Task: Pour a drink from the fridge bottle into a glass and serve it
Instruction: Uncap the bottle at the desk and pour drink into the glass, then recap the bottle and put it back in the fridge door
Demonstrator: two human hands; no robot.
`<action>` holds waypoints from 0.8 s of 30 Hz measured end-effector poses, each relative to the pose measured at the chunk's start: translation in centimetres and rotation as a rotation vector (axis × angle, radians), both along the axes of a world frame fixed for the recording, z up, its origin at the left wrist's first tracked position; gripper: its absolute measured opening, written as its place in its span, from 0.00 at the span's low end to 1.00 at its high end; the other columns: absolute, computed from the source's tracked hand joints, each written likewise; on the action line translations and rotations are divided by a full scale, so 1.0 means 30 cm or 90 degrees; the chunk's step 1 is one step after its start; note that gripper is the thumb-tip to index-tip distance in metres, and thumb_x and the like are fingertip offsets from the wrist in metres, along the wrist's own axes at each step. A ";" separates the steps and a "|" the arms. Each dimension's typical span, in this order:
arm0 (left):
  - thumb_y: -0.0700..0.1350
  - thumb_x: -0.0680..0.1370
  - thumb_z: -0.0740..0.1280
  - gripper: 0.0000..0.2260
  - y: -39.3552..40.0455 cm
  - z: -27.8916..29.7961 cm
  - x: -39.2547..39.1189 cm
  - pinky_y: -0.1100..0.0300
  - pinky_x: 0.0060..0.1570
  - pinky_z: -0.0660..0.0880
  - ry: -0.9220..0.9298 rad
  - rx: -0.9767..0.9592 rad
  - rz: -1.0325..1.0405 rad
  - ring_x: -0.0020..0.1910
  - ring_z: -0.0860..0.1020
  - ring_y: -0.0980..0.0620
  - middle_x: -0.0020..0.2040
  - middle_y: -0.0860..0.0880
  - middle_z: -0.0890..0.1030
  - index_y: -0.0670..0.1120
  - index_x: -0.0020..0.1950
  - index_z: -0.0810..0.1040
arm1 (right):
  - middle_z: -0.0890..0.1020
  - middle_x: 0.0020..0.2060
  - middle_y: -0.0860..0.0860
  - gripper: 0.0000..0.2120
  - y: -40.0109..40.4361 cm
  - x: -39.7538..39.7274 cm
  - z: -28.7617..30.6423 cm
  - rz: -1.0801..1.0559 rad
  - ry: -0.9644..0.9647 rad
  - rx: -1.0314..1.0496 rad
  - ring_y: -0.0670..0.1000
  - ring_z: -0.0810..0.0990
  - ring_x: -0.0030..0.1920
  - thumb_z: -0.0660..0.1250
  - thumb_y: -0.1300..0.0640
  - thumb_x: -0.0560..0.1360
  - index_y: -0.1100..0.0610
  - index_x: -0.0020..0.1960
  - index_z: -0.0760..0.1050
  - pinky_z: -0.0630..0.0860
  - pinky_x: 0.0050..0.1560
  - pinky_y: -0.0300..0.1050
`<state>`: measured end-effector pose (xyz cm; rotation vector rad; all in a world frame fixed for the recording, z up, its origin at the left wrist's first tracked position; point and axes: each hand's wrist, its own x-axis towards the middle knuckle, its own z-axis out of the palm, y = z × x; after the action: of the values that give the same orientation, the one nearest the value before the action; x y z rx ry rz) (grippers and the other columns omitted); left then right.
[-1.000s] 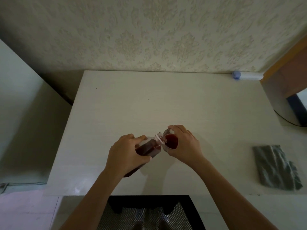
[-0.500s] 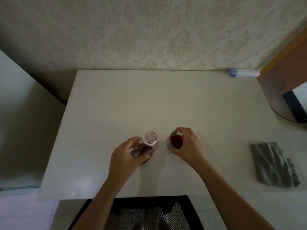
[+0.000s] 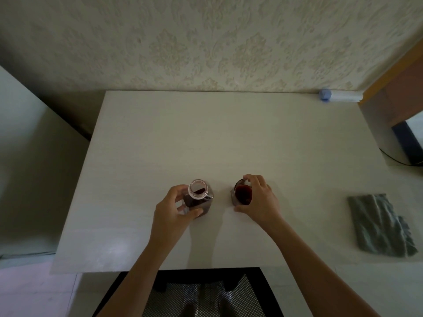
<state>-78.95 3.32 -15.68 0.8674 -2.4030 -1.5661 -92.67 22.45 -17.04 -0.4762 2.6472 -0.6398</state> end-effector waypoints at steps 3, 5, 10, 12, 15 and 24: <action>0.40 0.64 0.79 0.26 -0.003 0.000 0.002 0.57 0.54 0.77 0.000 0.008 -0.003 0.52 0.74 0.72 0.52 0.62 0.79 0.52 0.58 0.75 | 0.67 0.65 0.47 0.43 -0.001 0.001 0.006 0.011 0.004 0.012 0.54 0.70 0.61 0.80 0.48 0.59 0.49 0.68 0.61 0.74 0.51 0.49; 0.40 0.64 0.79 0.26 -0.006 -0.002 0.004 0.58 0.54 0.77 0.002 0.010 -0.008 0.53 0.74 0.72 0.52 0.63 0.78 0.53 0.58 0.74 | 0.63 0.69 0.47 0.51 0.003 -0.005 0.010 0.026 -0.022 0.024 0.55 0.68 0.65 0.80 0.46 0.57 0.47 0.71 0.56 0.74 0.54 0.52; 0.39 0.65 0.78 0.26 -0.004 0.002 0.004 0.67 0.53 0.75 0.000 0.024 -0.023 0.53 0.73 0.72 0.53 0.64 0.77 0.55 0.56 0.72 | 0.49 0.75 0.48 0.64 0.068 -0.040 0.027 0.011 -0.112 0.014 0.57 0.59 0.72 0.80 0.39 0.50 0.45 0.75 0.44 0.67 0.65 0.60; 0.39 0.65 0.78 0.26 -0.003 0.003 0.004 0.73 0.51 0.73 -0.003 0.024 -0.026 0.53 0.73 0.71 0.52 0.65 0.77 0.55 0.56 0.72 | 0.54 0.74 0.50 0.58 0.111 -0.053 0.024 -0.029 -0.103 0.046 0.58 0.64 0.69 0.81 0.43 0.52 0.48 0.74 0.52 0.69 0.63 0.57; 0.39 0.65 0.78 0.26 -0.001 0.002 0.007 0.80 0.47 0.68 -0.008 0.001 -0.036 0.52 0.72 0.72 0.51 0.65 0.76 0.54 0.56 0.71 | 0.65 0.66 0.51 0.42 0.157 -0.047 0.005 -0.057 -0.090 0.136 0.57 0.72 0.60 0.79 0.51 0.58 0.50 0.68 0.65 0.72 0.54 0.49; 0.37 0.65 0.78 0.25 0.007 -0.001 0.012 0.81 0.45 0.67 0.007 0.005 -0.034 0.51 0.71 0.74 0.51 0.61 0.76 0.48 0.58 0.72 | 0.70 0.58 0.51 0.27 0.155 0.008 -0.072 -0.030 -0.117 0.244 0.54 0.78 0.50 0.75 0.49 0.64 0.50 0.60 0.71 0.74 0.44 0.45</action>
<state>-78.58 3.52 -15.73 0.7992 -2.4332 -1.5967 -92.43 27.08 -19.21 -0.2316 2.5250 -0.1677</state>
